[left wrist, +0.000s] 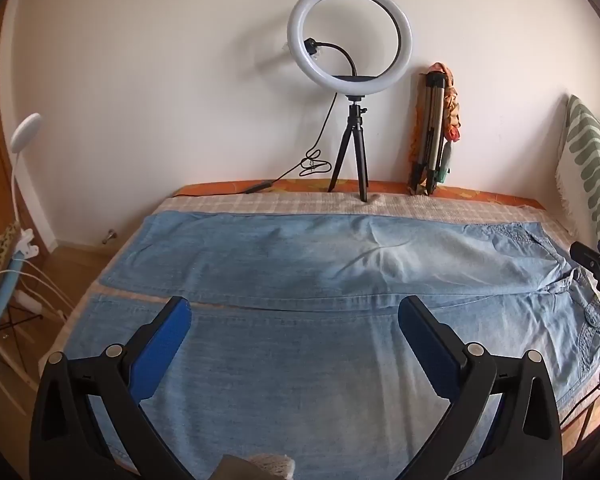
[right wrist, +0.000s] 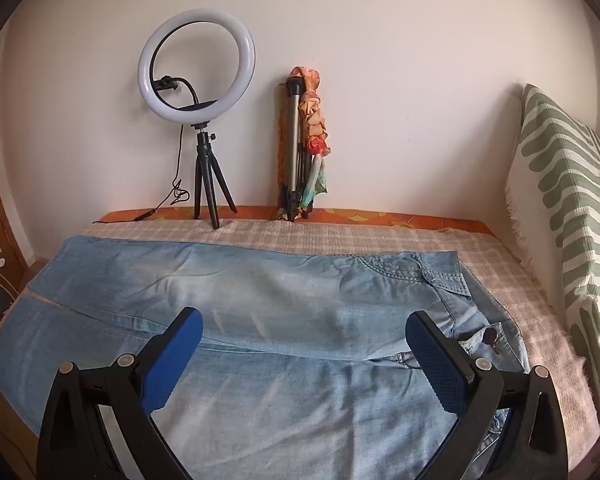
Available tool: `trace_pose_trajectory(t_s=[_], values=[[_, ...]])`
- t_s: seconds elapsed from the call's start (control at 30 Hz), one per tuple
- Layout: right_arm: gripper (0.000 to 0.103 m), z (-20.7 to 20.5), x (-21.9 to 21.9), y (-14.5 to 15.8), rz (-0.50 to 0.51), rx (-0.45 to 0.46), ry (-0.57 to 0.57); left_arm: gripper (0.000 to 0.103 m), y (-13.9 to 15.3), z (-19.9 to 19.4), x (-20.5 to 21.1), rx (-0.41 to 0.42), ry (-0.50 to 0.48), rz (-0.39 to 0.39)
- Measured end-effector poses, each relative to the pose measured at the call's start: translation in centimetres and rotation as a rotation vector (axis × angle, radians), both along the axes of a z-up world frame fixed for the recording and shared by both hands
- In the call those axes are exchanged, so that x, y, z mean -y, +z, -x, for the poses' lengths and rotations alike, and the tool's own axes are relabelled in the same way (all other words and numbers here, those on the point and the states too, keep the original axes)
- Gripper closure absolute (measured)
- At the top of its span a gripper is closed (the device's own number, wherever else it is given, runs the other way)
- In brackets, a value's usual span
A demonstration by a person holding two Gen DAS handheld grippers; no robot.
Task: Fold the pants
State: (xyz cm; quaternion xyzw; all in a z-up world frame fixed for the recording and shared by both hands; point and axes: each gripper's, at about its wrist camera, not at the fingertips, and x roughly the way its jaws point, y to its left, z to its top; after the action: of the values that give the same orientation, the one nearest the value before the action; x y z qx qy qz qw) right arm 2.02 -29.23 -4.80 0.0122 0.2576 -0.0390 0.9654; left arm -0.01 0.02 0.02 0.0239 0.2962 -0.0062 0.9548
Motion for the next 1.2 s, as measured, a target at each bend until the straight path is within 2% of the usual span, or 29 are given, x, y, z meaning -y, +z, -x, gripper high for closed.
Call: trace_pose_trajectory(t_s=[0.33, 1.2], values=[[0.000, 0.18, -0.26, 0.45, 0.011, 0.003, 0.000, 0.000, -0.06, -0.36, -0.32, -0.009, 0.023, 0.045], [0.000, 0.58, 0.18, 0.45, 0.017, 0.022, -0.008, 0.000, 0.57, -0.20, -0.39, 0.002, 0.023, 0.055]])
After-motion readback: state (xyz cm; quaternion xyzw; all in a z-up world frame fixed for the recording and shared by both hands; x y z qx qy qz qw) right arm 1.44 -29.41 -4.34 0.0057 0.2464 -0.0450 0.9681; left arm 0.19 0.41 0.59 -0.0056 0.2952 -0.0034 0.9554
